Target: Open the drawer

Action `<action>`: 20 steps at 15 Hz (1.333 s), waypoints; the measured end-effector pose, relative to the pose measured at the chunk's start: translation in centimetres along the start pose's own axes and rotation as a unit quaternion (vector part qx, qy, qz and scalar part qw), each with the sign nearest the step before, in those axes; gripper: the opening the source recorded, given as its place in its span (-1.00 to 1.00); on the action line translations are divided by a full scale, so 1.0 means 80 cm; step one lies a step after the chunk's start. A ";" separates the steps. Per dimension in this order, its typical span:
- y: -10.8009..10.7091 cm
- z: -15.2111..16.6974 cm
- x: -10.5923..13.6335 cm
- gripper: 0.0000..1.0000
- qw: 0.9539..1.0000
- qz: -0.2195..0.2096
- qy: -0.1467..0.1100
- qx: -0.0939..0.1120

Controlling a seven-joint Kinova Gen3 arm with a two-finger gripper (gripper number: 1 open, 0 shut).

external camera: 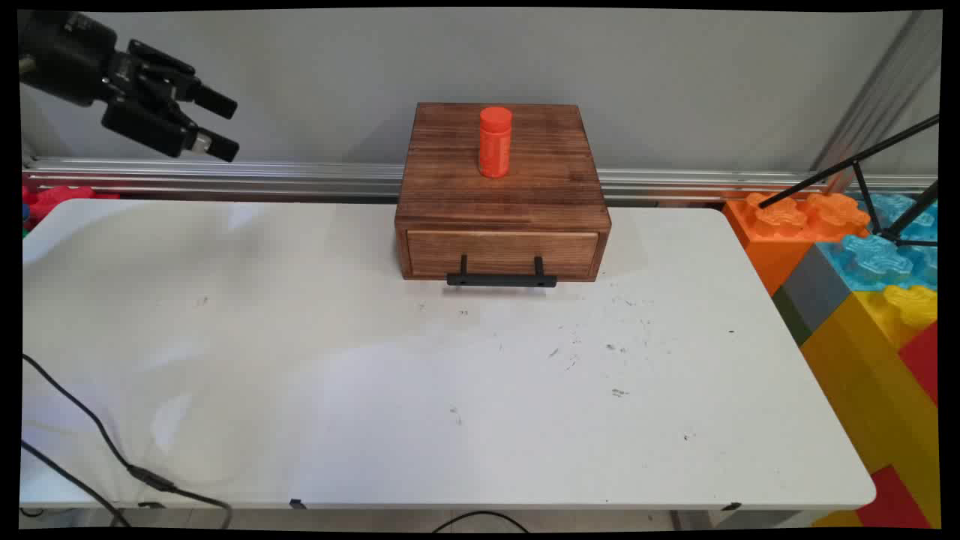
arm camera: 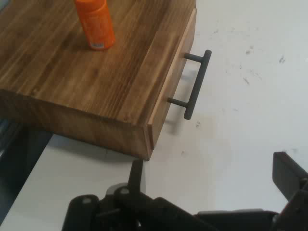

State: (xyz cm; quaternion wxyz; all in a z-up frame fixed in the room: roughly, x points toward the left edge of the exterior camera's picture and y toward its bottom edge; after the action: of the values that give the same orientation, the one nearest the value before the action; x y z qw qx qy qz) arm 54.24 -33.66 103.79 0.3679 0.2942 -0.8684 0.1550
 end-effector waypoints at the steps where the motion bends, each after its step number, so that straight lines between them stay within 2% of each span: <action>1: -0.003 0.000 0.004 1.00 1.000 0.000 -0.001 -0.001; 6: -0.017 0.004 0.039 1.00 1.000 0.002 -0.007 -0.003; 10: -0.015 0.030 0.089 1.00 1.000 0.010 -0.005 0.001; 16: 0.013 0.110 0.159 1.00 1.000 0.017 -0.012 0.005; 20: 0.039 0.181 0.182 1.00 0.999 0.033 -0.034 -0.002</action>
State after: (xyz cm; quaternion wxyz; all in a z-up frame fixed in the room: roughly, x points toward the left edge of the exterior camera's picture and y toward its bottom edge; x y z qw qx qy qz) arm 36.26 -44.02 104.36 0.3330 0.2698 -0.8900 0.1556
